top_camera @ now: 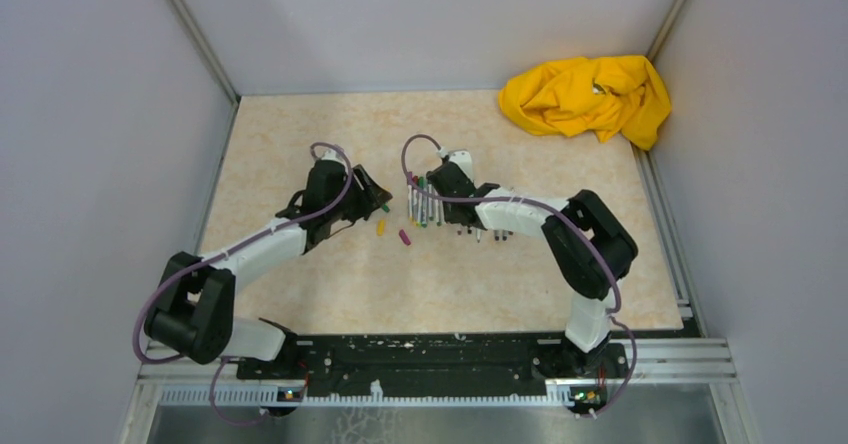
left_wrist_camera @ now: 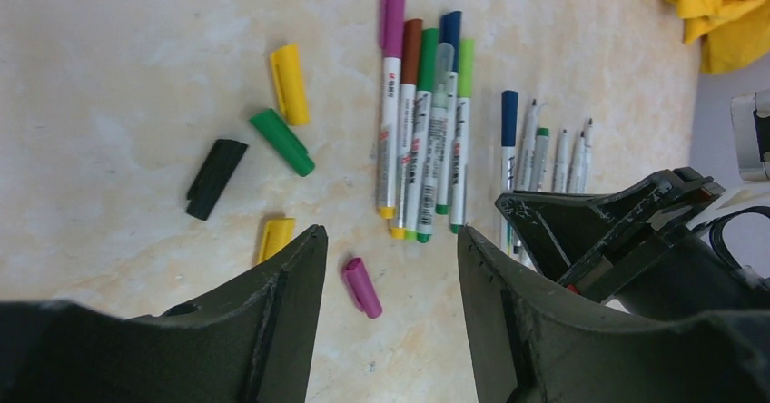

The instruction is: Open the pen caps

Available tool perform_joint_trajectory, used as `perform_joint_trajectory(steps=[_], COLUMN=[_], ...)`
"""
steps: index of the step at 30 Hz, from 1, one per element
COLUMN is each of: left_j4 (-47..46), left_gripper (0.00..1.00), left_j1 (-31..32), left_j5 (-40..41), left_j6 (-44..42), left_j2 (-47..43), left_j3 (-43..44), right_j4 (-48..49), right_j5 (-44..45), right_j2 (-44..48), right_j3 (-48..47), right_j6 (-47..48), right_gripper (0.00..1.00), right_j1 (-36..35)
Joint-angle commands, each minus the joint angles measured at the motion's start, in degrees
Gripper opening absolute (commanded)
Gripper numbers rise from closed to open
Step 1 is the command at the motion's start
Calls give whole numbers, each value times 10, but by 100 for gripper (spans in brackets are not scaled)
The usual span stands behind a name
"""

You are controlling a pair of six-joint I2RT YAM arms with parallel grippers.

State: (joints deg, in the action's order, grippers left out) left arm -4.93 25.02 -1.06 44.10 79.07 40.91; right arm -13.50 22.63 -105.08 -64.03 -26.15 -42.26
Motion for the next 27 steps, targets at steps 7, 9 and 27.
perform_joint_trajectory(steps=[7, 9, 27], left_j4=[-88, -99, -164], left_gripper=[63, 64, 64], left_j1=[50, 59, 86], left_j5=[-95, -102, -133], left_j6=[9, 15, 86], left_j2=[48, 63, 142], left_j3=[37, 46, 75], right_j4=[33, 37, 51], right_j5=[-18, -22, -22], right_j2=[130, 146, 209], right_j3=[57, 67, 110], right_j6=[1, -2, -28], right_gripper=[0, 0, 0], right_j1=[-12, -18, -89])
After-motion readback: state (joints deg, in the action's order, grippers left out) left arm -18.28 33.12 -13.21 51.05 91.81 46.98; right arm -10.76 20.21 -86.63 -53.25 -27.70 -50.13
